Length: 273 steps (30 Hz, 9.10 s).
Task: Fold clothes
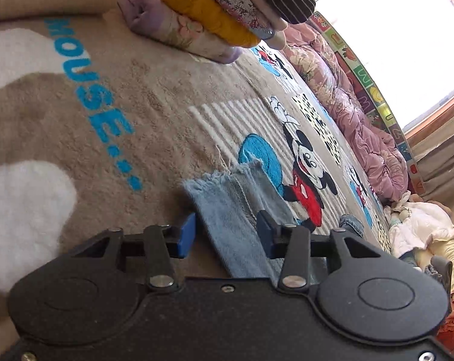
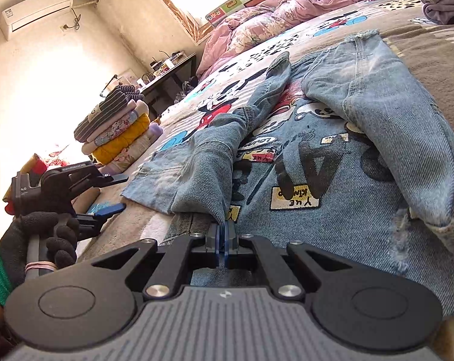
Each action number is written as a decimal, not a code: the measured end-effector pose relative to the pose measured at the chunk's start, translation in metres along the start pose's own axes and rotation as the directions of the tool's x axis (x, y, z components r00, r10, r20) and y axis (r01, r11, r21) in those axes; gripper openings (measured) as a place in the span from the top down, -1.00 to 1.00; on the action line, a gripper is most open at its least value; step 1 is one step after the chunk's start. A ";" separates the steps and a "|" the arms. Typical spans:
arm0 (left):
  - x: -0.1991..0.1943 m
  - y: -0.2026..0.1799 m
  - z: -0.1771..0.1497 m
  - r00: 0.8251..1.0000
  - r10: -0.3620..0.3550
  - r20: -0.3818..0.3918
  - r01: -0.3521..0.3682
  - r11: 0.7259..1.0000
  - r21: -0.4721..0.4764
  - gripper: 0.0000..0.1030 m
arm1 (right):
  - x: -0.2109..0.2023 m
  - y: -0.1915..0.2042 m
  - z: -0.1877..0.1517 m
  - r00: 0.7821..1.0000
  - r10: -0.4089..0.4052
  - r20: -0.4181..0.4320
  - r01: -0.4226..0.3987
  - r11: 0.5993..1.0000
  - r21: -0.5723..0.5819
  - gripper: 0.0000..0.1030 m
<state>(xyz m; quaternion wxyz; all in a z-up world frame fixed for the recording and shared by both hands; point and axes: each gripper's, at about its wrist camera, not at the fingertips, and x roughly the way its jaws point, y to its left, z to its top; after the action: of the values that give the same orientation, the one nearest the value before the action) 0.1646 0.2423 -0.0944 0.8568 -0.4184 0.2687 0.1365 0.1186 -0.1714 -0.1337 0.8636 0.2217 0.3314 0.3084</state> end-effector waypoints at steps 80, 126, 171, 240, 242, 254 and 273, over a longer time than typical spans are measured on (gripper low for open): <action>-0.059 -0.129 -0.182 0.877 -0.228 -0.422 0.471 0.239 0.849 0.08 | -0.052 -0.200 0.101 0.920 -0.326 0.218 0.105 0.739 0.666 0.28; -0.005 -0.079 -0.105 0.611 -0.348 -0.711 0.734 0.585 0.344 -0.20 | 0.170 -0.032 0.255 0.925 -0.373 0.068 0.351 0.910 0.218 0.93; 0.015 -0.072 -0.084 0.759 -0.381 -0.528 0.593 0.740 0.318 0.32 | -0.001 0.030 0.069 0.975 -0.202 0.095 0.209 0.976 -0.068 0.40; 0.168 -0.223 -0.017 0.877 -0.199 -0.438 0.446 0.678 0.584 0.46 | 0.041 0.112 -0.038 0.990 -0.143 -0.017 0.100 0.765 -0.636 -0.08; 0.176 -0.230 -0.017 0.883 -0.188 -0.429 0.437 0.662 0.609 0.55 | 0.040 0.113 -0.040 0.989 -0.146 -0.012 0.104 0.756 -0.647 -0.10; 0.172 -0.248 -0.015 0.895 -0.267 -0.356 0.445 0.584 0.679 1.00 | 0.043 0.108 -0.032 0.991 -0.128 -0.022 0.085 0.766 -0.637 -0.15; 0.198 -0.236 -0.018 0.904 -0.238 -0.356 0.423 0.625 0.656 1.00 | 0.043 0.109 -0.035 0.992 -0.123 -0.018 0.084 0.768 -0.635 -0.15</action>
<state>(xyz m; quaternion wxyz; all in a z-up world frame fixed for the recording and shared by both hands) 0.4287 0.0849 -0.0653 0.9230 -0.1046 0.3172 -0.1911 0.0774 -0.0581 -0.1118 0.8934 -0.1093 0.2450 0.3603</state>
